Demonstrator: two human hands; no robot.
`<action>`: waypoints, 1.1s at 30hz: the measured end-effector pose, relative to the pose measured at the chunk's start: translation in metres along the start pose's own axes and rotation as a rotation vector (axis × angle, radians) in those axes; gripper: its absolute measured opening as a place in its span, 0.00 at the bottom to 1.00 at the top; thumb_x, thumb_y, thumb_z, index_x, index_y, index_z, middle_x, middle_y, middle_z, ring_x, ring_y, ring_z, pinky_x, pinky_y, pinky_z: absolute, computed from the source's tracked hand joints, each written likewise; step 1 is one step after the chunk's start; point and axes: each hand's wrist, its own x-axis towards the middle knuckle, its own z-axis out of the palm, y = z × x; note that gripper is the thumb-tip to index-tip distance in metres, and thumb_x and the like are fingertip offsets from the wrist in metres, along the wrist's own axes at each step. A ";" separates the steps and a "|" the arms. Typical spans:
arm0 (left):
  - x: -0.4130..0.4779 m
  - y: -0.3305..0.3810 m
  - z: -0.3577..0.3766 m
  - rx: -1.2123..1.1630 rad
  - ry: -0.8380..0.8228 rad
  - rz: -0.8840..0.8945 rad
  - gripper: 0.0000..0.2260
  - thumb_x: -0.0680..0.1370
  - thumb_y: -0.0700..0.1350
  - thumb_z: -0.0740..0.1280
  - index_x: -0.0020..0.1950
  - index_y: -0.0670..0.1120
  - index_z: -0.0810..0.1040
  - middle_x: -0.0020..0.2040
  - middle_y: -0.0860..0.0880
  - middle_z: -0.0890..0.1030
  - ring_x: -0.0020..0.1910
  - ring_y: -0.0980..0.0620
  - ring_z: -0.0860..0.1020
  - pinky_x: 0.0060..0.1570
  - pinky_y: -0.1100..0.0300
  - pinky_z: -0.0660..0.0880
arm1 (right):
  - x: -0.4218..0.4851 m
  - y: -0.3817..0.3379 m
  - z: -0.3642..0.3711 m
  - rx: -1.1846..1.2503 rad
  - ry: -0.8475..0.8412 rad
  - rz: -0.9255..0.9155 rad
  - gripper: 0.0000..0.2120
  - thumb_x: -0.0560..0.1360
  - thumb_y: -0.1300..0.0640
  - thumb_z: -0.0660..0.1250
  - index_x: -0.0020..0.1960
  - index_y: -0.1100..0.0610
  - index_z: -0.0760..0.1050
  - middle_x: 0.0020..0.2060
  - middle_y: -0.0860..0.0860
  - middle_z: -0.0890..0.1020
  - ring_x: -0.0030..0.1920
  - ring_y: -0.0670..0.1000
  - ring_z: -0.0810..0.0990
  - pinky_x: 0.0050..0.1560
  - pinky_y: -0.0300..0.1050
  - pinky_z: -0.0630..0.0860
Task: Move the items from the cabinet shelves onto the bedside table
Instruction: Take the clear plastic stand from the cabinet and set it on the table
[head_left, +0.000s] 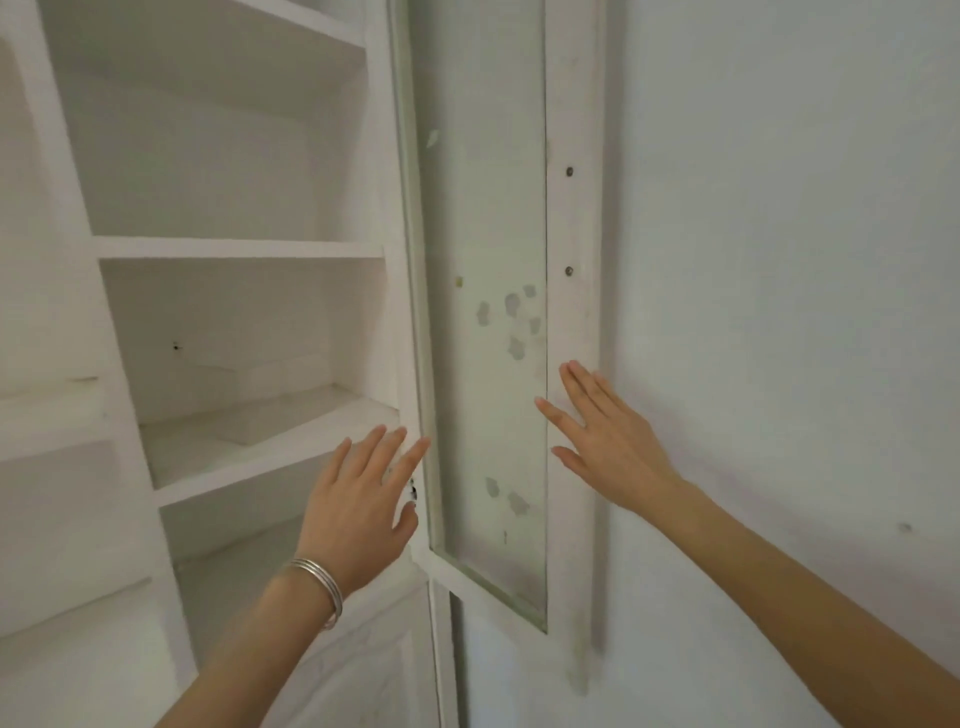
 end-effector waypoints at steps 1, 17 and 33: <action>0.003 0.001 0.004 -0.016 0.005 0.008 0.28 0.71 0.52 0.54 0.71 0.48 0.67 0.65 0.44 0.75 0.65 0.42 0.72 0.66 0.46 0.62 | 0.000 -0.001 -0.001 0.000 -0.011 -0.011 0.29 0.69 0.50 0.73 0.67 0.58 0.72 0.66 0.68 0.68 0.69 0.63 0.66 0.68 0.54 0.55; -0.012 -0.149 0.033 0.031 -0.029 -0.066 0.27 0.71 0.52 0.55 0.70 0.48 0.68 0.66 0.44 0.74 0.66 0.42 0.71 0.63 0.43 0.67 | 0.084 -0.143 0.040 0.198 -0.008 -0.095 0.23 0.79 0.49 0.48 0.65 0.58 0.73 0.63 0.60 0.75 0.66 0.59 0.71 0.67 0.56 0.60; -0.039 -0.259 0.079 0.179 -0.101 -0.065 0.26 0.71 0.51 0.57 0.68 0.47 0.69 0.68 0.43 0.72 0.69 0.42 0.67 0.66 0.45 0.65 | 0.261 -0.244 0.132 0.520 0.092 -0.195 0.22 0.67 0.63 0.75 0.60 0.62 0.76 0.56 0.58 0.80 0.57 0.59 0.79 0.54 0.54 0.75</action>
